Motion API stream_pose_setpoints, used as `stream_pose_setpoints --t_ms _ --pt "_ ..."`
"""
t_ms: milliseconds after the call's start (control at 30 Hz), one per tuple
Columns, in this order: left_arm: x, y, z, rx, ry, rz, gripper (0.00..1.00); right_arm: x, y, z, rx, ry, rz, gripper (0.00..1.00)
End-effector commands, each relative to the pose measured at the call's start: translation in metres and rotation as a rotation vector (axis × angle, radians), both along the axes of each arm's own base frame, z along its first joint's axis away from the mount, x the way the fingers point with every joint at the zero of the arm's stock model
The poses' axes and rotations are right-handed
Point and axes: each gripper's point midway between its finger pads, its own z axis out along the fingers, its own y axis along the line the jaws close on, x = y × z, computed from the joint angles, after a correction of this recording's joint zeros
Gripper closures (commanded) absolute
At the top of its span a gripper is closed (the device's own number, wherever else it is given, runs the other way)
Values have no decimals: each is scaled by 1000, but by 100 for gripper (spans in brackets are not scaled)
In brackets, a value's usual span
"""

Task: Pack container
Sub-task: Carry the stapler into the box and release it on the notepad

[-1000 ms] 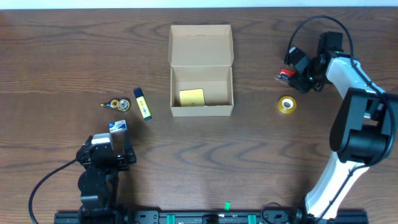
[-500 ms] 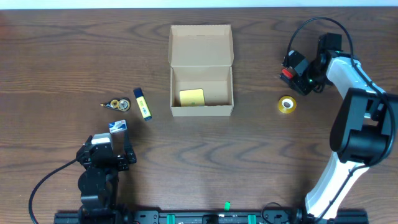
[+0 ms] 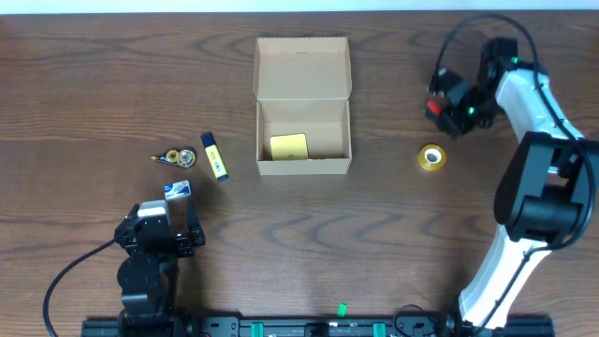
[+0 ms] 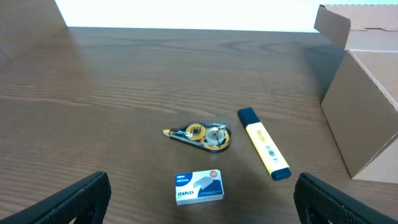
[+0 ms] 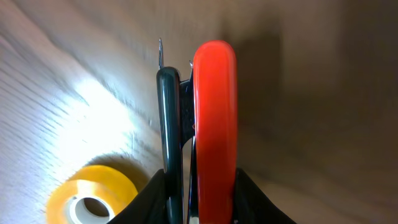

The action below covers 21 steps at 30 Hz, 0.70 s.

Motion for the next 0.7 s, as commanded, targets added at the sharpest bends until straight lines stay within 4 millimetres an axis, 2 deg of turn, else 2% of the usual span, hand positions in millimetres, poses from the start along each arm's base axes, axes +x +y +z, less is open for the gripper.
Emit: stream_pose_setpoints --t_ms 0,67,167,300,367,433,467,533,600,667 --pt "-1 -2 -12 -10 33 -13 5 32 25 44 19 -114 42 99" --pt "-1 -2 -12 -10 33 -13 5 43 39 64 15 -159 75 99" --pt "-1 -2 -12 -10 32 -13 5 56 74 95 18 -238 171 99" --pt "-1 -2 -12 -10 33 -13 5 61 126 119 31 -311 310 99" --pt "-1 -2 -12 -10 33 -13 5 58 153 123 36 -327 368 99" --pt "-1 -2 -12 -10 33 -13 5 50 189 125 42 -339 451 99" --pt "-1 -2 -12 -10 33 -13 5 43 211 124 44 -342 509 99" --pt "-1 -2 -12 -10 33 -13 5 31 243 124 52 -340 575 99" --pt "-1 -2 -12 -10 33 -13 5 20 268 121 61 -335 626 99" --pt "-1 -2 -12 -10 33 -13 5 16 282 116 72 -318 631 99"
